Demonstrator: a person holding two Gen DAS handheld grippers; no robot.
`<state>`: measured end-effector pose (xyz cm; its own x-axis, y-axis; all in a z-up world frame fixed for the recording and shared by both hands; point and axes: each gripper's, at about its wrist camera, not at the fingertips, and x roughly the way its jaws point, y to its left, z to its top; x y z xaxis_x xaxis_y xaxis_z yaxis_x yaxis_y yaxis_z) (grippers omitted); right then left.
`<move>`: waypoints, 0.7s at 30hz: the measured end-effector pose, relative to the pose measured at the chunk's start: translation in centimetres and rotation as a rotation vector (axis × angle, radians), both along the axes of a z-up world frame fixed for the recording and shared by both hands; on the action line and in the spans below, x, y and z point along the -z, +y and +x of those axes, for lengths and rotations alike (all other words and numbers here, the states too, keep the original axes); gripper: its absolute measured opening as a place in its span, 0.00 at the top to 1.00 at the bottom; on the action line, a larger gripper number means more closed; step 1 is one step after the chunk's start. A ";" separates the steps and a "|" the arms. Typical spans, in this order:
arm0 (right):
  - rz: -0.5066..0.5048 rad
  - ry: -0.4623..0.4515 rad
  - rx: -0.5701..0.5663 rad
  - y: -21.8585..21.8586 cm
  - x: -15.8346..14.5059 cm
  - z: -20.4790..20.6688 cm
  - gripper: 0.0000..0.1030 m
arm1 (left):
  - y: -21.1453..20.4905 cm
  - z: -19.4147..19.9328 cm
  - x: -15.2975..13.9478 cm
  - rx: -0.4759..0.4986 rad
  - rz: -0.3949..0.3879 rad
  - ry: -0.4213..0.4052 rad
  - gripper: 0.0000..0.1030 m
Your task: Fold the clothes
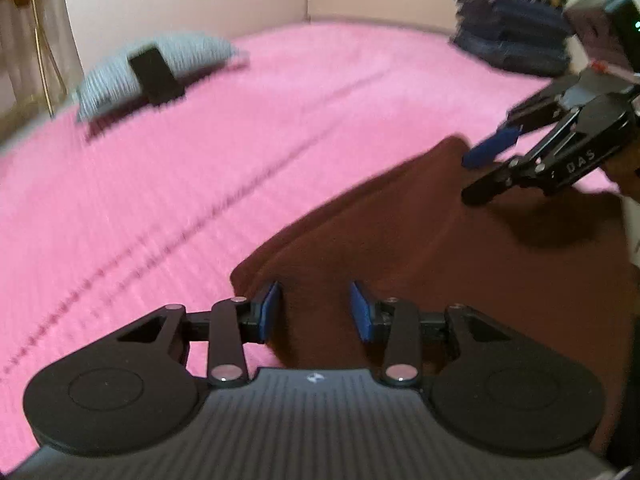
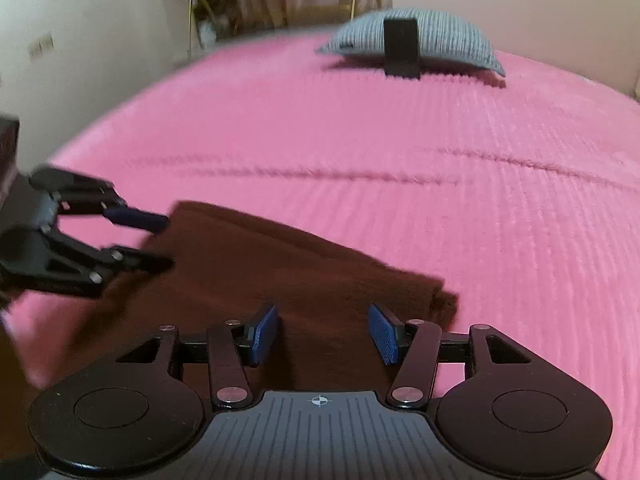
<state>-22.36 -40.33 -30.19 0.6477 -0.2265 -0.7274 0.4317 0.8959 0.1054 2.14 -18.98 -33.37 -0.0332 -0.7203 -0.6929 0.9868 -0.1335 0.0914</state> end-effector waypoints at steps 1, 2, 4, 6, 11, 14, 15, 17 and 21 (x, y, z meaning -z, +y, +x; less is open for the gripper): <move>-0.013 0.007 0.006 -0.7 0.7 0.2 0.47 | -0.6 0.4 0.7 -0.005 0.008 0.009 0.65; -0.026 0.012 0.012 -1.5 1.4 0.3 0.47 | -0.8 0.8 0.8 -0.013 0.005 0.028 0.64; 0.016 -0.019 0.017 -2.6 2.0 -0.4 0.47 | -1.0 1.2 0.7 -0.019 0.009 0.036 0.64; -0.010 -0.020 -0.013 -2.2 2.0 -0.9 0.47 | -0.8 1.2 0.6 -0.019 0.011 0.030 0.64; -0.058 0.008 -0.043 -1.2 1.6 -3.2 0.46 | -0.5 0.3 0.7 -0.016 0.011 -0.016 0.64; -0.077 0.021 0.005 -0.3 -0.3 -4.9 0.46 | -0.8 -0.5 0.6 -0.016 0.016 -0.070 0.64; -0.119 0.019 0.012 0.5 -1.1 -5.1 0.46 | -0.8 -0.8 0.4 -0.018 0.018 -0.089 0.64; -0.168 -0.025 0.004 2.8 -2.7 -5.5 0.47 | -0.5 -1.6 -0.3 -0.030 0.016 -0.115 0.65; -0.167 -0.093 -0.102 7.5 -3.2 -5.7 0.46 | 1.7 -3.2 -2.1 -0.037 -0.015 -0.086 0.67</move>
<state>-28.01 -32.84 -26.97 0.7360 -0.2687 -0.6214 0.3330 0.9428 -0.0133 -1.06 -17.31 -31.29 0.0525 -0.7300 -0.6814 0.9795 -0.0951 0.1773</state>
